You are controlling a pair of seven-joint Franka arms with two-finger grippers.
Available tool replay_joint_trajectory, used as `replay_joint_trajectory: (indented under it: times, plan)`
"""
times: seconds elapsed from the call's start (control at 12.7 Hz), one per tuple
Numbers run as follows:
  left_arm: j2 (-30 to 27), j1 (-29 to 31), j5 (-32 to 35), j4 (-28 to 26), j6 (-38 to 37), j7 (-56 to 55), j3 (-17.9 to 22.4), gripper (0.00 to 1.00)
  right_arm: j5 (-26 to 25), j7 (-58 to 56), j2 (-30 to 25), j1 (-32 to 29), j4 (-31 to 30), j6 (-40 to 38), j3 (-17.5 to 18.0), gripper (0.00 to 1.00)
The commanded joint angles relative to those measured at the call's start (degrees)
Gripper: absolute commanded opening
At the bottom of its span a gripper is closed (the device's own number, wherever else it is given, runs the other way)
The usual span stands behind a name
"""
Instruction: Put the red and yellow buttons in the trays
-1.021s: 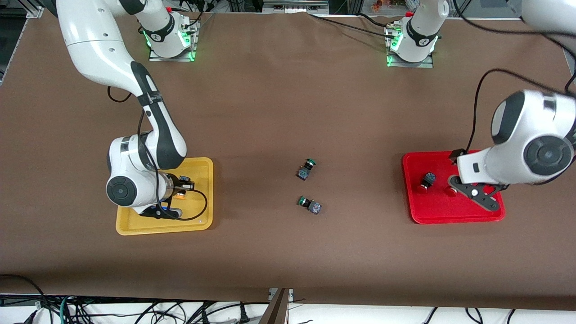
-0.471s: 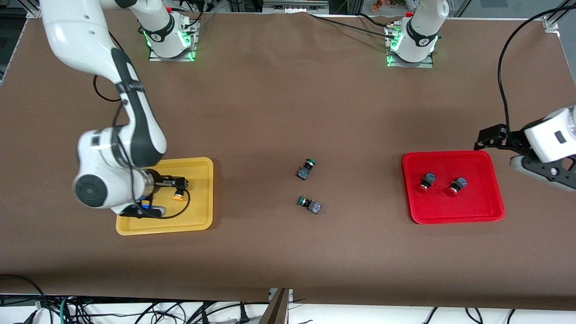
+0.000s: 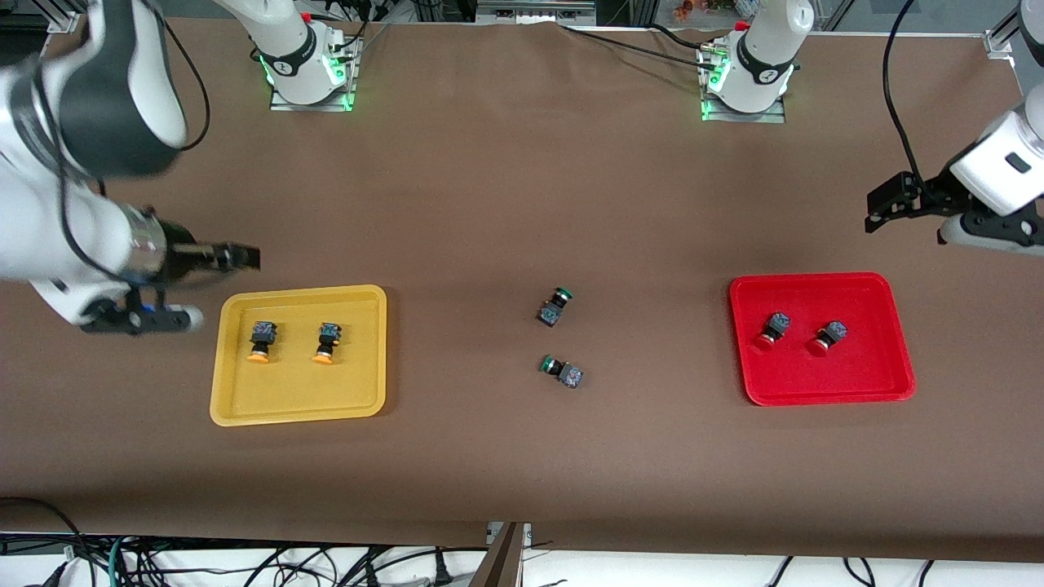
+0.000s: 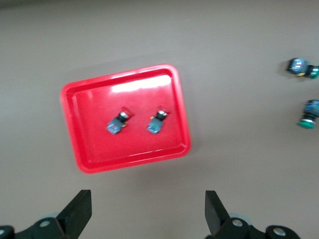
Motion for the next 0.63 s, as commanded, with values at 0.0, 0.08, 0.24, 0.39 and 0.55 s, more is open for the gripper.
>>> replay_joint_trajectory:
  times: [0.0, 0.08, 0.24, 0.39, 0.55]
  plan:
    - [-1.1, -1.4, 0.0, -2.8, 2.2, -1.6, 2.2, 1.0, -2.7, -1.3, -10.5, -2.8, -7.6, -1.5, 3.2, 1.0]
    - [-0.6, -1.5, 0.1, -1.9, 2.0, -1.6, 2.1, 1.0, -3.2, -1.3, -13.6, -4.0, -9.0, -1.5, 3.2, 1.0]
    - [1.9, -0.9, 0.0, 1.6, -1.3, -0.7, 2.0, 1.0, -3.2, -1.0, -20.3, -5.8, -11.6, -0.6, 3.5, 1.0]
    - [2.0, -0.9, -0.1, 1.9, -2.8, -1.0, 2.0, 1.0, -4.0, -2.1, -23.0, -6.6, -14.3, -1.1, 3.6, 1.0]
    - [2.1, -0.9, -0.8, 1.9, -2.9, -0.7, 2.1, 1.0, -5.5, -2.7, -22.2, -6.6, -15.1, -1.6, 4.0, 1.0]
